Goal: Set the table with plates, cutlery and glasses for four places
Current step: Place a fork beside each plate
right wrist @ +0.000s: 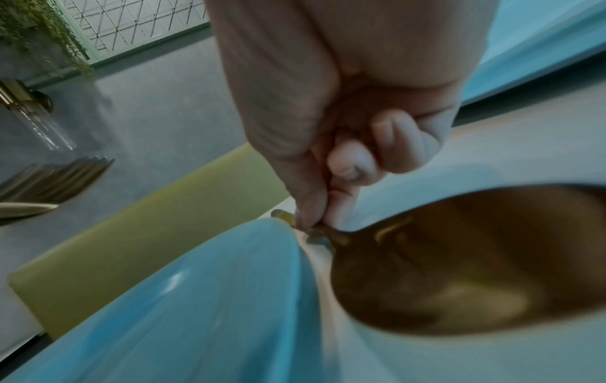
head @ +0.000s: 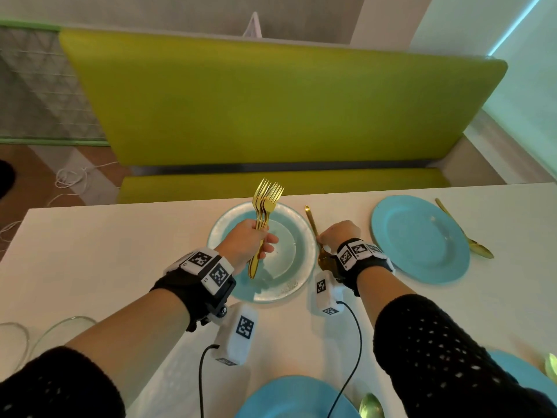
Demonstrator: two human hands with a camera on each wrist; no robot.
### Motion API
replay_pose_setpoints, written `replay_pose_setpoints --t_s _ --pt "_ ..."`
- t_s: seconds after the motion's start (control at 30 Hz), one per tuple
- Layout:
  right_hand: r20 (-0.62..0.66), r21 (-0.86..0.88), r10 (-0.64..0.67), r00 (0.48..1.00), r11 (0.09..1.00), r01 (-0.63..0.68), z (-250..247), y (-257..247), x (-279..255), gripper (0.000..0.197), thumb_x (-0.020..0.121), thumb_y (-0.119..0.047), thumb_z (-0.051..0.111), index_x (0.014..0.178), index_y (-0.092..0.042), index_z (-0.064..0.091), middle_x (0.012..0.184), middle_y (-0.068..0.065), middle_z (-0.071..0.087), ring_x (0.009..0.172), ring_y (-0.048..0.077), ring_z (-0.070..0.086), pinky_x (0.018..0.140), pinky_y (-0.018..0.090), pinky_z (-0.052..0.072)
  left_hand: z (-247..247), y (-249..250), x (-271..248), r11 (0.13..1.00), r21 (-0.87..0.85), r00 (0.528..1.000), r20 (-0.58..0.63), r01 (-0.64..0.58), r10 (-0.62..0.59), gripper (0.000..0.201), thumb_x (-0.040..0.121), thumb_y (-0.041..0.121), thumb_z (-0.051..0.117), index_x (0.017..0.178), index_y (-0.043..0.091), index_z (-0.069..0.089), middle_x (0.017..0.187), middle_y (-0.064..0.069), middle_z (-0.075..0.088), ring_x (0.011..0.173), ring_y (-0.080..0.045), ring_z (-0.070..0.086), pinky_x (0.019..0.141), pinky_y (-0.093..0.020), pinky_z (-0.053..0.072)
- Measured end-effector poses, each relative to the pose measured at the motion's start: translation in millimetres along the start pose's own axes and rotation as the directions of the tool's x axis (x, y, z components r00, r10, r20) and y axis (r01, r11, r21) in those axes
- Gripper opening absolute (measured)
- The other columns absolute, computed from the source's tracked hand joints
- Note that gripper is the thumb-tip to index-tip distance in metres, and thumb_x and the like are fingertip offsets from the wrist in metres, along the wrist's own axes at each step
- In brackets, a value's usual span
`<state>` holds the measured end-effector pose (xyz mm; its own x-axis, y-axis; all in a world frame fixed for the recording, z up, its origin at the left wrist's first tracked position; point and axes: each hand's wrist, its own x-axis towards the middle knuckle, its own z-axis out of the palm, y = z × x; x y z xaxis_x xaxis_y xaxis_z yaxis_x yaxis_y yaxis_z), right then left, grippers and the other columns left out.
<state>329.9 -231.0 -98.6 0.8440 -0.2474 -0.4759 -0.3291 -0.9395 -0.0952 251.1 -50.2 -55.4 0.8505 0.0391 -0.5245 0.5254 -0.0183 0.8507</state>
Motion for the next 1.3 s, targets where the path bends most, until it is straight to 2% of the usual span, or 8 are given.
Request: replay_pose_setpoints --t_s 0.13,0.3,0.57,0.77,0.87,1.0,1.17,1.3 --pt "-0.002 -0.091 -0.011 1.0 0.996 0.01 2 1 1 0.042 0.09 -0.038 0.053 0.059 -0.012 0.045 0.062 0.0 0.048 0.073 0.017 0.052 0.064 0.023 0.04 0 0 0 1.0 -0.002 1.0 0.007 0.012 -0.012 0.016 0.101 0.011 0.036 0.091 0.012 0.048 0.08 -0.005 0.059 0.063 -0.012 0.049 0.057 -0.022 0.042" --pt "-0.017 -0.139 -0.032 0.999 0.99 0.03 2 1 1 0.042 0.09 -0.035 0.053 0.056 -0.012 0.044 0.058 0.0 0.045 0.05 0.012 0.039 0.043 0.021 0.028 -1 0 0 1.0 -0.017 1.0 0.008 0.013 -0.013 0.016 0.101 0.011 0.037 0.09 0.013 0.049 0.08 -0.005 0.059 0.064 -0.012 0.049 0.057 -0.023 0.042" --pt "-0.037 -0.105 -0.043 0.998 0.994 0.039 3 -2 -6 0.033 0.088 -0.022 0.052 0.057 -0.011 0.049 0.056 -0.001 0.047 0.048 0.011 0.041 0.04 0.021 0.026 -1 0 -1 1.0 -0.006 1.0 0.011 0.004 -0.004 0.017 0.1 0.011 0.037 0.087 0.015 0.048 0.081 -0.005 0.06 0.062 -0.012 0.049 0.057 -0.022 0.042" --pt "-0.149 0.092 -0.135 0.98 0.984 0.15 -8 -3 -16 0.027 0.089 -0.023 0.052 0.095 -0.006 0.072 0.096 0.008 0.072 0.089 0.024 0.066 0.077 0.029 0.055 0 2 -2 1.0 0.01 1.0 0.02 -0.004 0.004 0.015 0.098 0.004 0.041 0.088 0.011 0.049 0.078 -0.005 0.063 0.056 -0.01 0.044 0.048 -0.018 0.037" --pt "-0.306 0.243 -0.257 0.917 0.91 0.336 -15 -9 -29 0.02 0.087 -0.022 0.056 0.09 -0.013 0.074 0.094 0.007 0.074 0.088 0.022 0.066 0.081 0.03 0.055 3 2 -2 1.0 0.013 1.0 0.023 0.01 -0.011 0.013 0.097 0.003 0.042 0.088 0.01 0.049 0.077 -0.006 0.065 0.053 -0.01 0.042 0.046 -0.018 0.035" --pt "-0.383 0.237 -0.586 0.714 0.685 0.689 -18 -12 -58 0.013 0.08 -0.021 0.071 0.089 -0.013 0.076 0.089 -0.004 0.072 0.062 -0.01 0.053 0.066 0.0 0.038 10 6 -7 0.999 -0.004 0.998 0.054 0.041 -0.041 0.017 0.096 0.002 0.043 0.081 0.009 0.046 0.071 -0.007 0.063 0.042 -0.006 0.039 0.037 -0.015 0.03" --pt "-0.299 0.058 -0.76 0.577 0.589 0.806 -15 -5 -65 0.016 0.08 -0.024 0.067 0.091 -0.017 0.077 0.091 0.006 0.071 0.084 0.024 0.064 0.076 0.035 0.052 15 12 -14 0.997 0.025 0.99 0.12 0.072 -0.075 0.02 0.094 0.002 0.038 0.078 0.008 0.048 0.066 -0.009 0.062 0.037 -0.007 0.037 0.035 -0.017 0.025" --pt "-0.239 -0.054 -0.795 0.558 0.584 0.81 -24 -2 -72 0.016 0.085 -0.024 0.064 0.094 -0.018 0.076 0.097 0.006 0.067 0.091 0.024 0.061 0.074 0.034 0.048 20 14 -17 0.994 -0.015 0.984 0.149 0.106 -0.102 0.021 0.095 0.011 0.032 0.083 0.005 0.048 0.068 -0.013 0.061 0.037 -0.01 0.037 0.034 -0.017 0.027"
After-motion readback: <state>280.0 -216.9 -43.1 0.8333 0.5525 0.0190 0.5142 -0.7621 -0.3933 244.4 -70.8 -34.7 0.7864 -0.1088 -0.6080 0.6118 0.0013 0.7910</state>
